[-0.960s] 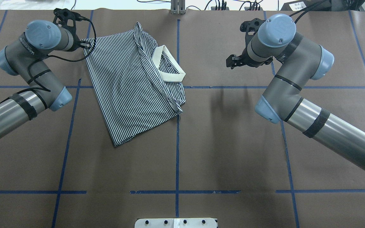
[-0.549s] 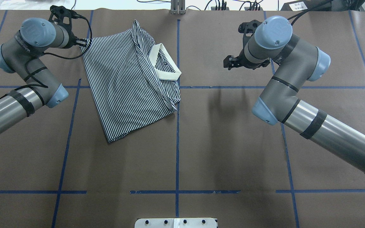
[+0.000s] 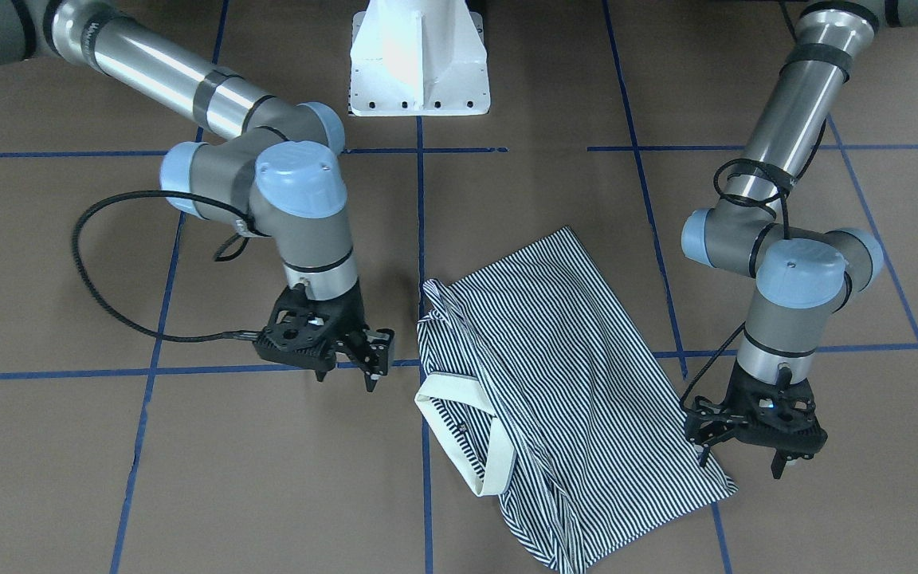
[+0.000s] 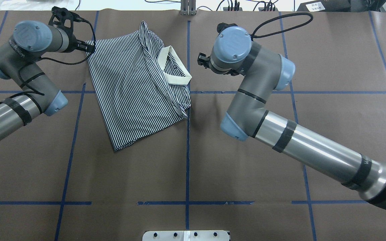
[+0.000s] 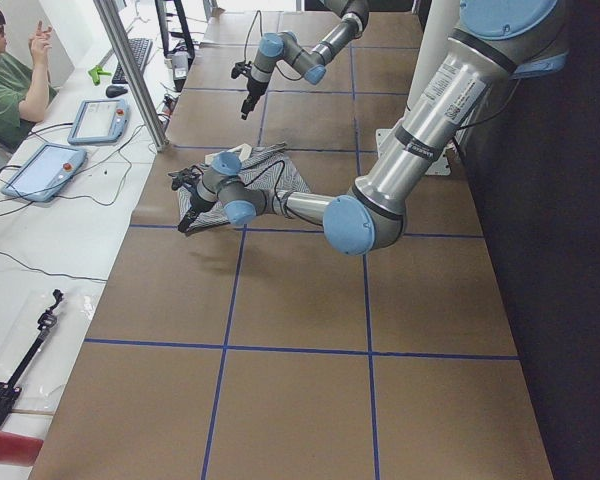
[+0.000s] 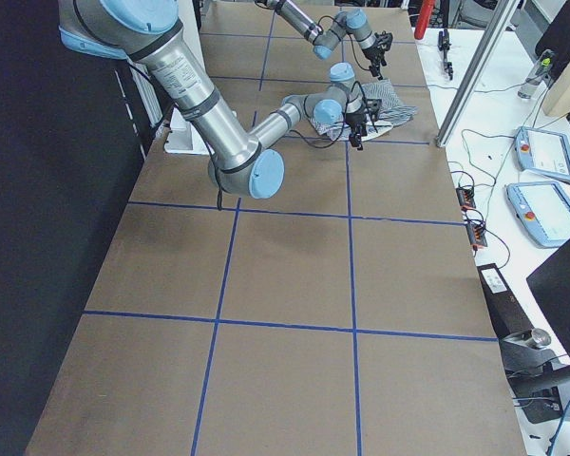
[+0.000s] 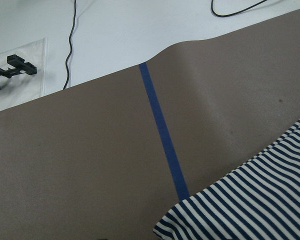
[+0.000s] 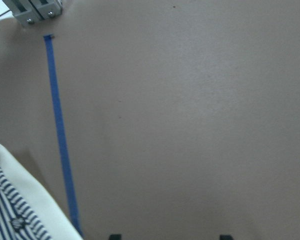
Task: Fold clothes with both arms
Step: 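Move the right gripper down toward the cream collar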
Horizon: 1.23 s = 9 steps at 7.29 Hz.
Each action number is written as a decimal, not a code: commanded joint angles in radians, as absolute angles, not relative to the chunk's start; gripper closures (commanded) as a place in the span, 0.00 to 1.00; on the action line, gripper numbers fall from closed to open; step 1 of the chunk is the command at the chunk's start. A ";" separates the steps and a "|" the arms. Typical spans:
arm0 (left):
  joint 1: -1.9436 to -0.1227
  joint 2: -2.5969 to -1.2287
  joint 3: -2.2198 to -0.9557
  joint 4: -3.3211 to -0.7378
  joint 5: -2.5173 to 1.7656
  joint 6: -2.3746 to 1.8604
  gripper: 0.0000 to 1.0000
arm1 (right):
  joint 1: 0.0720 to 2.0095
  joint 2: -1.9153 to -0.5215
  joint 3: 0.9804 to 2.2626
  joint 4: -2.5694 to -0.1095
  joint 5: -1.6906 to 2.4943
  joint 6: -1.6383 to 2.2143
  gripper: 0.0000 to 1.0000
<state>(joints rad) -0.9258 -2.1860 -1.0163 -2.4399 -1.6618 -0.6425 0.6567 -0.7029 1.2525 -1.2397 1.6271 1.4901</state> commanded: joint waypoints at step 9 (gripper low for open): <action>-0.927 -2.171 -1.019 -2.457 -1.663 -0.647 0.00 | 0.561 -0.543 0.925 -1.042 1.470 1.631 0.50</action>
